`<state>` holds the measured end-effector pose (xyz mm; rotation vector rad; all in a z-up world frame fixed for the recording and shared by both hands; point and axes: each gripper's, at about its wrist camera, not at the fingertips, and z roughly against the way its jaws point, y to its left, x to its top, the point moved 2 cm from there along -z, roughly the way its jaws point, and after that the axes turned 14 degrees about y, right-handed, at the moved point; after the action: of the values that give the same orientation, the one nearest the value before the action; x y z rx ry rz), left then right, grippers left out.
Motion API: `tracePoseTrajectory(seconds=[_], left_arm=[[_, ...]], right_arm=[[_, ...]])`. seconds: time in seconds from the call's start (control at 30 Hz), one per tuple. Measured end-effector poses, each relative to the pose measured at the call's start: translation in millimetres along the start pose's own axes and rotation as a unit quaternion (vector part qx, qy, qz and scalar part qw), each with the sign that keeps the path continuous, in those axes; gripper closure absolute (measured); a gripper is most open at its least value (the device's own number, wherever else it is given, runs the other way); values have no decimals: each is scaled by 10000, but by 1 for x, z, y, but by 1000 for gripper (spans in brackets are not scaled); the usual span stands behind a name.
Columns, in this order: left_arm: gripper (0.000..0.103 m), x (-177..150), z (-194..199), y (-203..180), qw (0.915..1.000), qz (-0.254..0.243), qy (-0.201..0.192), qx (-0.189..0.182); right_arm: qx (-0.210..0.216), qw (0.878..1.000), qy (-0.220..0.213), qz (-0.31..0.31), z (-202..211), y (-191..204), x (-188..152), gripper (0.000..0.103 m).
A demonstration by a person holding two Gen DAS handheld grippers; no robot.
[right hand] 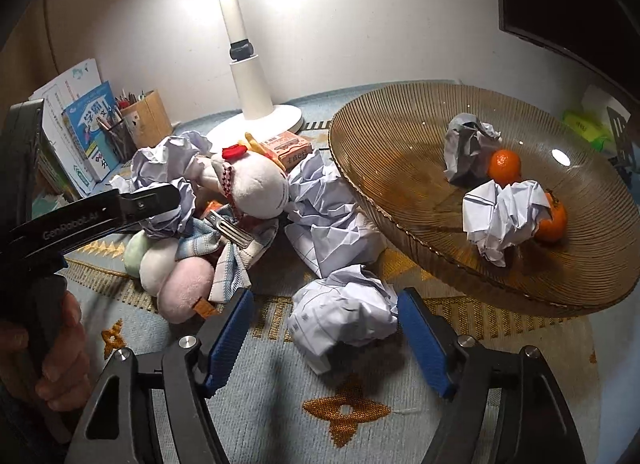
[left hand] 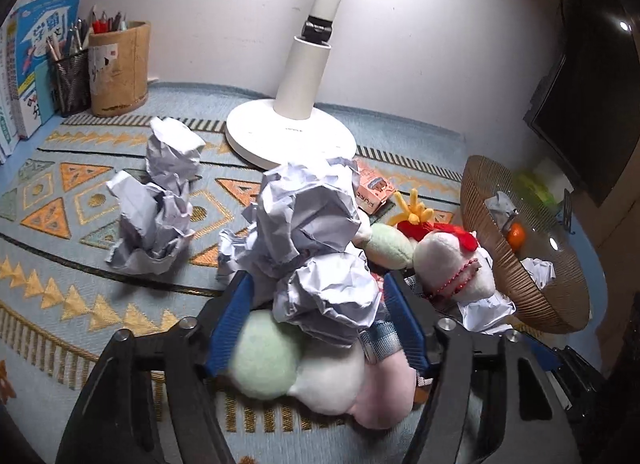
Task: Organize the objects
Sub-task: 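Grasp a paper ball with the right tool while the left tool grasps another, then carry both paper balls over the amber bowl and open both tools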
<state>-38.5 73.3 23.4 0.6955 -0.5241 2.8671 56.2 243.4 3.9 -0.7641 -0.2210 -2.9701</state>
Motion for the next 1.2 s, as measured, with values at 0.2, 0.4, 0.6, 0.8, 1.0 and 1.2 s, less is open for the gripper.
tracePoseTrajectory(seconds=[0.2, 0.4, 0.6, 0.8, 1.0, 1.2], left_arm=[[58, -3, -2, 2, 9998, 32, -154, -103], [58, -20, 39, -1, 9974, -121, -520, -481], [58, -70, 72, 2, 9971, -254, -654, -299], [58, -98, 55, -8, 9966, -517, -503, 388], [57, -103, 48, -19, 9923, -808, -519, 784], [57, -106, 49, -26, 9895, -1008, -583, 856]], right_arm=[[-14, 9994, 222, -263, -12, -10, 8, 33], [436, 9990, 68, -48, 1, -5, 3, 46], [860, 9936, -261, 680, 41, 31, -33, 45], [535, 9932, -43, 1035, 25, 47, -40, 43], [657, 9927, 131, 1003, 19, 41, -43, 31], [624, 9917, 191, 1105, 21, 45, -46, 27]])
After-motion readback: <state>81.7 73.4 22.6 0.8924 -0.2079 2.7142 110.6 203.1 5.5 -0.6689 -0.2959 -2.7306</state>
